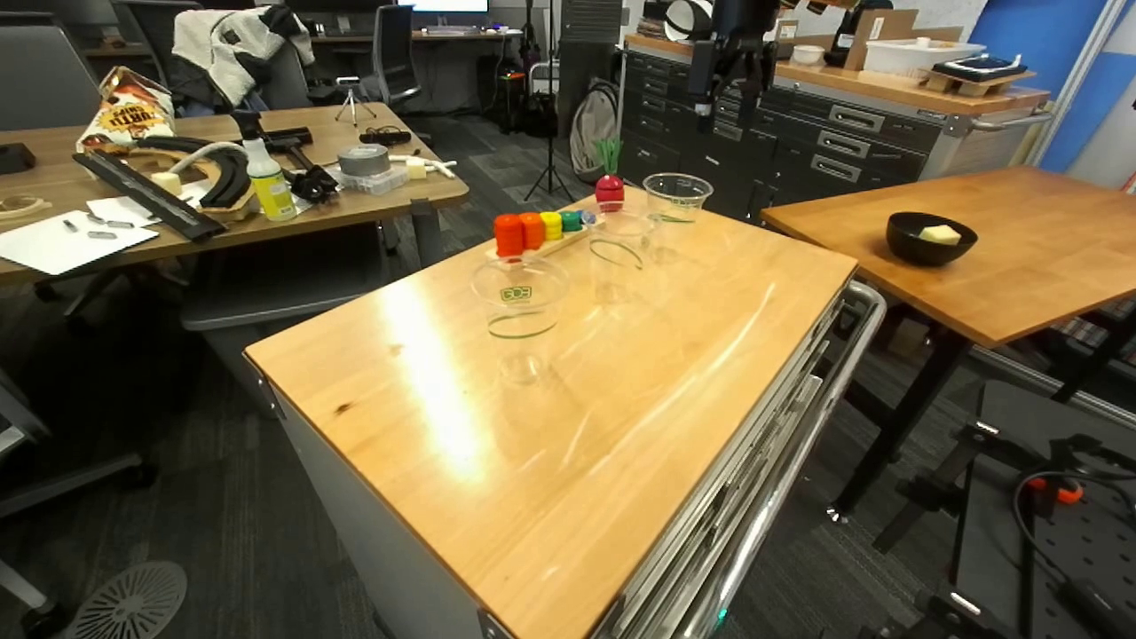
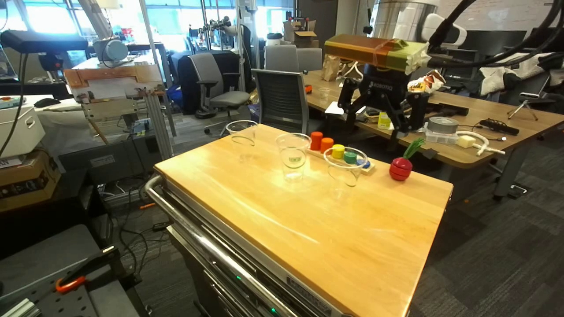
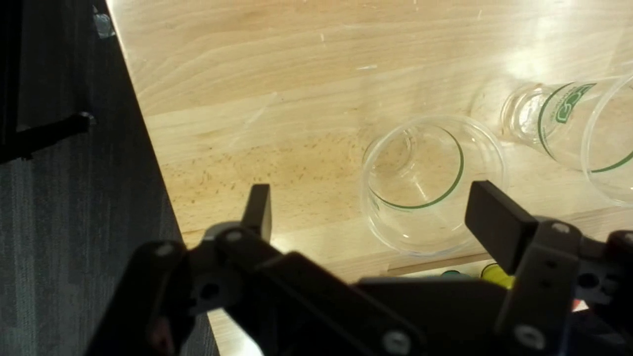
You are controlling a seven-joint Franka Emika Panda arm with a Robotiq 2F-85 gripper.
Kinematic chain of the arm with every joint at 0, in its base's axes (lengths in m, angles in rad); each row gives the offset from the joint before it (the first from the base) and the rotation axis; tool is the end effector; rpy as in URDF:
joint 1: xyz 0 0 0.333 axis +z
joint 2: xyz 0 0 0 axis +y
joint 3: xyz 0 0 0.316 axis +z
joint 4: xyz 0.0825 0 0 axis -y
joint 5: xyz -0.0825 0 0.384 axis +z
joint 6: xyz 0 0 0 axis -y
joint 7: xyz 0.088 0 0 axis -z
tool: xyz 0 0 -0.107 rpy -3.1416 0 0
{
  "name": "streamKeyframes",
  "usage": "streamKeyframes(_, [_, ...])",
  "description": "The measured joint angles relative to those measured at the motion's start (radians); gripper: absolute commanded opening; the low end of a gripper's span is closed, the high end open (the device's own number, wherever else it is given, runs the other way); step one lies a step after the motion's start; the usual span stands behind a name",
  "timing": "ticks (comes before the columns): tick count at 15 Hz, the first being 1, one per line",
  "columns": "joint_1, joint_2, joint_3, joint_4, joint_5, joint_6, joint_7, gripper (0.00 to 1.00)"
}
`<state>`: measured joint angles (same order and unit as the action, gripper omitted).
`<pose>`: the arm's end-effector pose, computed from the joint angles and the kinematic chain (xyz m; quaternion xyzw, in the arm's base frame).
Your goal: Stack the cups
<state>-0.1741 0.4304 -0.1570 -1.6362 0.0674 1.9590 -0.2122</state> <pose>0.6289 -0.1996 0.3627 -0.9964 0.0683 0.0497 0.0113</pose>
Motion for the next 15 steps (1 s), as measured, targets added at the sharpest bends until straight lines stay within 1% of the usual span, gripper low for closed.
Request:
streamKeyframes(13, [-0.041, 0.097, 0.057, 0.017, 0.002, 0.001, -0.065, 1.0])
streamKeyframes(14, [-0.041, 0.102, 0.062, 0.019, 0.002, 0.001, -0.069, 0.75])
streamKeyframes(15, [-0.041, 0.107, 0.068, 0.02, 0.004, 0.001, -0.072, 0.74])
